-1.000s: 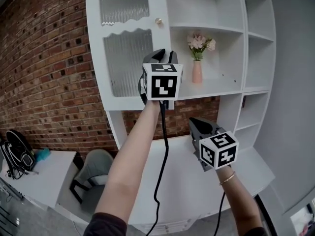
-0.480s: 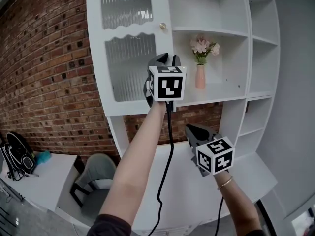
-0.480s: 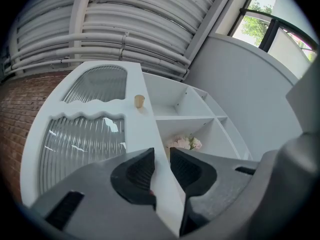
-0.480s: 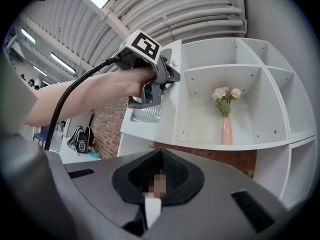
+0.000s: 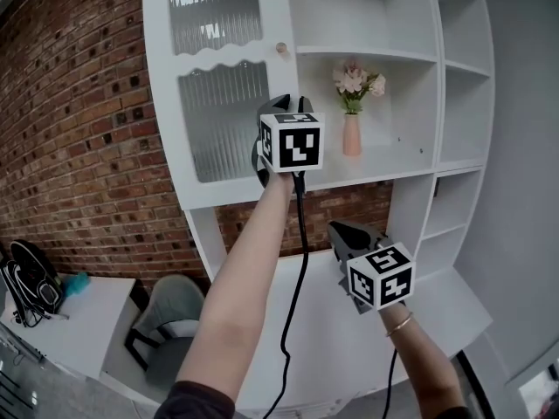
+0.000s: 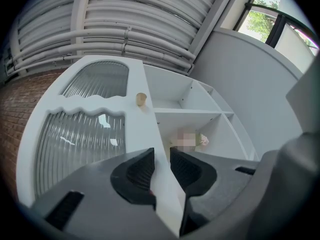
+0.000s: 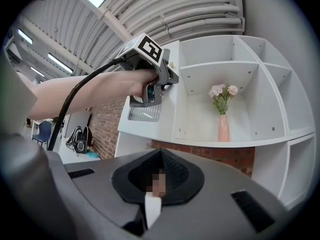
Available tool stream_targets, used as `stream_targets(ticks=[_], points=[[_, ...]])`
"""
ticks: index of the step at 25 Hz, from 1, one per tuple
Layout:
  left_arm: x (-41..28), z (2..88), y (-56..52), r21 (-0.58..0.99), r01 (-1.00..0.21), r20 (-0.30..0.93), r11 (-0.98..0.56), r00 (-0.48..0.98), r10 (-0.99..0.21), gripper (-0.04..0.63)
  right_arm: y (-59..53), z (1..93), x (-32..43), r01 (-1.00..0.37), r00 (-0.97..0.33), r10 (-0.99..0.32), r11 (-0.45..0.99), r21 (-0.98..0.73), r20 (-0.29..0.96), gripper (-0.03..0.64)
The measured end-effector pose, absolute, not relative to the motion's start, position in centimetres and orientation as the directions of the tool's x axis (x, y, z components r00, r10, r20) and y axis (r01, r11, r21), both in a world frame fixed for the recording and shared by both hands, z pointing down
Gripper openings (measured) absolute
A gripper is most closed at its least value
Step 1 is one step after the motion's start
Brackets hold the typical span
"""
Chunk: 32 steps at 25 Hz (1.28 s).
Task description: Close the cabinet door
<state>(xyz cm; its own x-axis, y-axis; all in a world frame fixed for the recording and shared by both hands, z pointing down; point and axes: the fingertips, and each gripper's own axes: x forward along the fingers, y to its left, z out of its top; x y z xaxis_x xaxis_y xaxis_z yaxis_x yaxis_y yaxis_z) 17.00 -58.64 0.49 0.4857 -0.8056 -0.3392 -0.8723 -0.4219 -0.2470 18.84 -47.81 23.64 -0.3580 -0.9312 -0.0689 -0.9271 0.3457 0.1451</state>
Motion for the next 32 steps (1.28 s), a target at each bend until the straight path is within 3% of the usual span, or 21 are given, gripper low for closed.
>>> stream_targets(ticks=[16, 32], points=[[16.2, 2.1, -57.2, -0.286, -0.834, -0.319, -0.471, 0.547, -0.774, 0.104, -45.4, 24.6, 18.2, -0.928, -0.343, -0.938, 0.332, 0.167, -0.046, 0.001], [6.2, 17.6, -52.9, -0.204, -0.837, -0.200, -0.507, 0.543, -0.816, 0.051, -43.0, 26.3, 16.7, -0.936, -0.348, -0.936, 0.345, 0.067, -0.048, 0.002]])
